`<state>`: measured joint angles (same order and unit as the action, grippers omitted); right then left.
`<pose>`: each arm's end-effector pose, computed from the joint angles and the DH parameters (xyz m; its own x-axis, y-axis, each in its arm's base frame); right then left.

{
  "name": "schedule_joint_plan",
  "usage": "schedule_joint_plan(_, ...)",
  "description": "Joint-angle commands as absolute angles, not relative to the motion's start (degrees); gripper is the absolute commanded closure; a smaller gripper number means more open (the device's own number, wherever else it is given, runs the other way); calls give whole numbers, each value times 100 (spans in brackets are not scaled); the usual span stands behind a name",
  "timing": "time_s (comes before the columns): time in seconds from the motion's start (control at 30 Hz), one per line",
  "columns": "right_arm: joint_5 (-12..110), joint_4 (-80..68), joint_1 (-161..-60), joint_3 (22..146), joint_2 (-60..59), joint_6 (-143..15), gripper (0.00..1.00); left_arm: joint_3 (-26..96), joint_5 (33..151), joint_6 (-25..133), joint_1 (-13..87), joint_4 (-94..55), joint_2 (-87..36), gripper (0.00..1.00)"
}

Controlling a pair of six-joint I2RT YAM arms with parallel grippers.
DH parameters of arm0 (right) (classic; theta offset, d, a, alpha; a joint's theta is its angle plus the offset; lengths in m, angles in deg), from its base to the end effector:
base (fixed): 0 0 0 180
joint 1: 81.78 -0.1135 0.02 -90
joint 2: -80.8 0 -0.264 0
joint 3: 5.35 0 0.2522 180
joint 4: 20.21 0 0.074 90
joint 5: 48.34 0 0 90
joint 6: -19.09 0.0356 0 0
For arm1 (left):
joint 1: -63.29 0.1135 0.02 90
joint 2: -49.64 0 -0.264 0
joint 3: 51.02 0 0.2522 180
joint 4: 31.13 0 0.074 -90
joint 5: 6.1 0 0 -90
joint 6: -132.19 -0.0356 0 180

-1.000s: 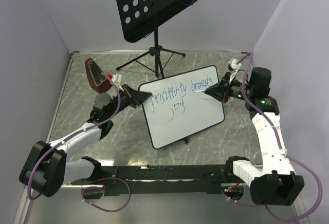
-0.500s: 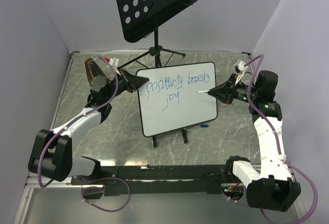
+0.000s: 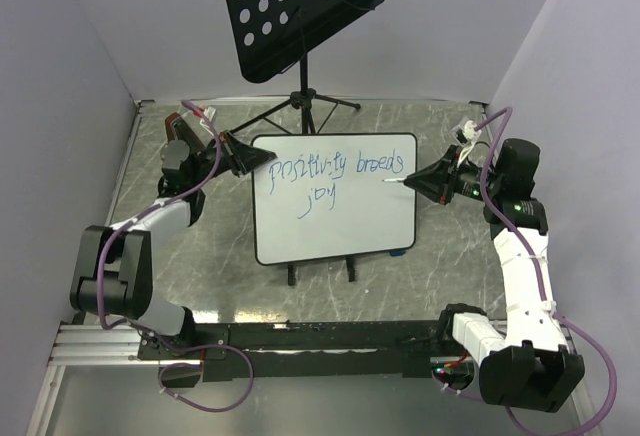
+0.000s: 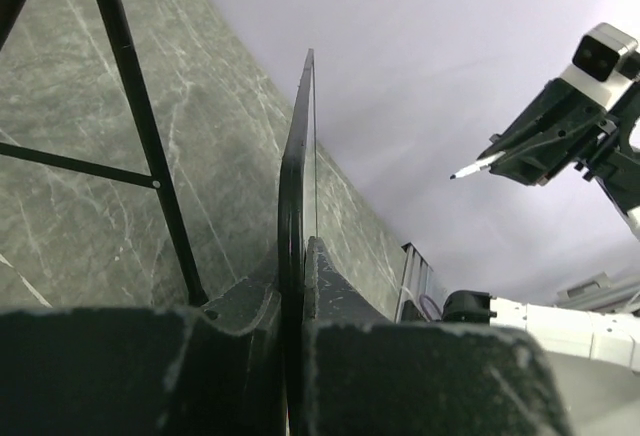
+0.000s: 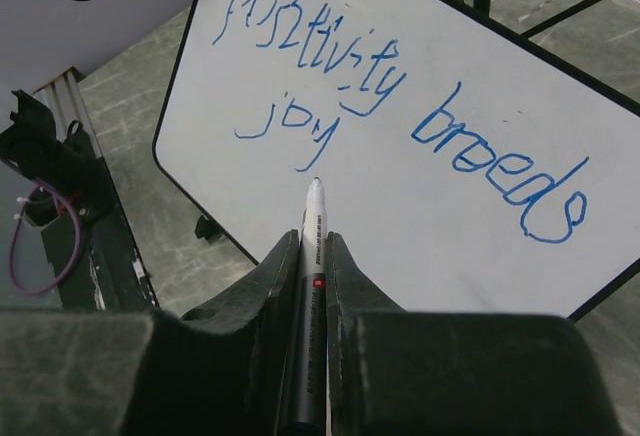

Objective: Write a sentence on the whiteboard
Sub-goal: Place the whiteboard on the whiteboard stand.

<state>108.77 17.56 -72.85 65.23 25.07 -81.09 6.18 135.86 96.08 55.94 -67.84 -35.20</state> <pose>0.1987 0.0020 0.3621 -0.2412 -0.0317 -0.9700 -0.8336 0.5185 0.1903 0.3082 -0.0680 0.2746 -0.5947 -0.4252 -0.6823 0.6273 0.2852 -0.7246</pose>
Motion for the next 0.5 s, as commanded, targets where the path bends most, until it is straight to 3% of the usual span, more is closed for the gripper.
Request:
schedule_joint_plan(0.0,11021,1543,-7237,6466,2587,-8172,100,616,14357,9141,5723,-8186,-3622,99)
schedule_joint_plan(0.47,10995,1570,-7229,6422,2525,-8216,100,519,15367,11881,6469,-12402,-5019,99)
